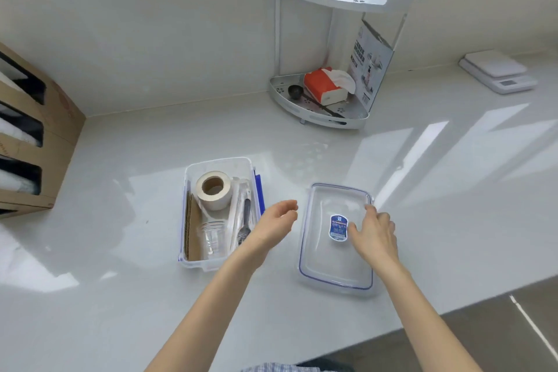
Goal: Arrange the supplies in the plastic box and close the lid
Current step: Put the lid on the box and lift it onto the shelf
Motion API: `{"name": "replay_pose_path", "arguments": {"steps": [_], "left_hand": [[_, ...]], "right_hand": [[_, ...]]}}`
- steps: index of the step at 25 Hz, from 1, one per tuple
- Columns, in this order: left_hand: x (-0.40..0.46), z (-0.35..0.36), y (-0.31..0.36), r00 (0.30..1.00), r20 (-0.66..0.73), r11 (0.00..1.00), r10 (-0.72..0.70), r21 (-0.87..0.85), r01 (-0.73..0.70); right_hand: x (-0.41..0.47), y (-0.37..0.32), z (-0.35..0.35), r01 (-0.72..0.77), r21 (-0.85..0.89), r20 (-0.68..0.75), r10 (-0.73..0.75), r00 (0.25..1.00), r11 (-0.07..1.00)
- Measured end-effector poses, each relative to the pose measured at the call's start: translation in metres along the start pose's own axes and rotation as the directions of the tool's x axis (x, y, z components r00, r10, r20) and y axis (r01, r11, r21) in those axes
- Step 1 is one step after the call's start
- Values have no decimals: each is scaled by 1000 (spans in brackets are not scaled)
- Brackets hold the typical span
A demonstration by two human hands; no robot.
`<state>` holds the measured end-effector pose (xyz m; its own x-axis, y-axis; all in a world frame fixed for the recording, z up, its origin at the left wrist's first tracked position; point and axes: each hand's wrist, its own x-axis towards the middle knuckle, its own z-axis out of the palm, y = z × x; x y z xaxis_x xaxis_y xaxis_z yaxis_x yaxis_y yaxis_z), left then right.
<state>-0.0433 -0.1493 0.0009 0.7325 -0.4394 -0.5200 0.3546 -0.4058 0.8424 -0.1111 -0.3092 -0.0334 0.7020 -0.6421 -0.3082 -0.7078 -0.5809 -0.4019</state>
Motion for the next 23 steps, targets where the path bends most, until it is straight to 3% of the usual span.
{"name": "replay_pose_path", "arguments": {"steps": [3, 6, 12, 17, 23], "left_hand": [[4, 19, -7, 993, 27, 980, -113, 165, 107], [5, 31, -15, 987, 20, 965, -157, 217, 149], [3, 39, -17, 980, -34, 970, -196, 138, 199], [-5, 33, -19, 991, -64, 992, -116, 49, 119], [-23, 7, -6, 987, -153, 999, 44, 30, -40]], "right_hand": [[-3, 23, 4, -73, -32, 5, 73, 997, 997], [-3, 34, 8, -105, -40, 26, 106, 994, 994], [-7, 37, 15, -60, 29, 12, 60, 998, 998], [-1, 27, 1, -7, 218, -32, 15, 999, 976], [1, -8, -19, 165, 328, -131, -128, 983, 930]]}}
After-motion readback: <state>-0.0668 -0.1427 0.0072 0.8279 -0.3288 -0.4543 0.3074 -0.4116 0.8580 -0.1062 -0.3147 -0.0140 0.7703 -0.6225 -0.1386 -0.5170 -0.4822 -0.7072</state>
